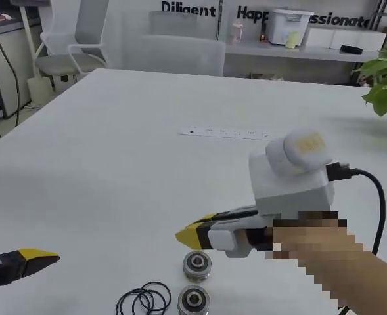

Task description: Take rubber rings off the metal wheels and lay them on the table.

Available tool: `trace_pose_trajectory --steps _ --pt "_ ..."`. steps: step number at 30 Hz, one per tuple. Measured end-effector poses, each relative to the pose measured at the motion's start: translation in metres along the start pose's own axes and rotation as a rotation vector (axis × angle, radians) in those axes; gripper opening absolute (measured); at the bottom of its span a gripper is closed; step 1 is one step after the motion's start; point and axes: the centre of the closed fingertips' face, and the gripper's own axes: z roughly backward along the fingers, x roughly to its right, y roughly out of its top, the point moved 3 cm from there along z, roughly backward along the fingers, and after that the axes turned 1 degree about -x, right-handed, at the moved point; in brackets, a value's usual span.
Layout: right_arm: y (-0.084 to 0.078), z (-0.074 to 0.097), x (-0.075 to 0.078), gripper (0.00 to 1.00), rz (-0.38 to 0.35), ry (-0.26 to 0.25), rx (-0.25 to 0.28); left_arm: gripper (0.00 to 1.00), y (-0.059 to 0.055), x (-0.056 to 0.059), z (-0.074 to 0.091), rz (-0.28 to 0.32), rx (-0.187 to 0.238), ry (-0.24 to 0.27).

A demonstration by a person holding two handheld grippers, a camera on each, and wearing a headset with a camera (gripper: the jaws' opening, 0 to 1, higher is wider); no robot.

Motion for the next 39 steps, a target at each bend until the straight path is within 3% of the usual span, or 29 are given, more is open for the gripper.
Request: trace_pose_trajectory --steps 4,8,16,24,33,39 --pt "0.008 0.010 -0.002 0.12 -0.003 0.025 0.029 0.78 0.000 0.000 0.000 0.003 0.003 -0.002" --pt "0.015 0.020 0.000 0.17 0.062 0.014 0.037 0.78 0.000 0.001 0.000 -0.003 0.000 -0.005" --pt "0.020 0.043 -0.001 0.39 0.153 -0.001 0.040 0.80 0.002 0.002 -0.001 -0.004 0.010 -0.016" --pt "0.007 0.065 -0.003 0.57 0.223 -0.008 0.050 0.82 0.003 0.002 -0.001 -0.007 0.014 -0.020" --pt "-0.011 0.084 0.002 0.74 0.209 -0.058 0.085 0.84 0.003 0.003 -0.001 -0.017 0.010 -0.024" --pt "-0.033 0.093 0.004 0.82 0.208 -0.095 0.082 0.86 0.004 0.003 -0.001 -0.023 0.006 -0.018"
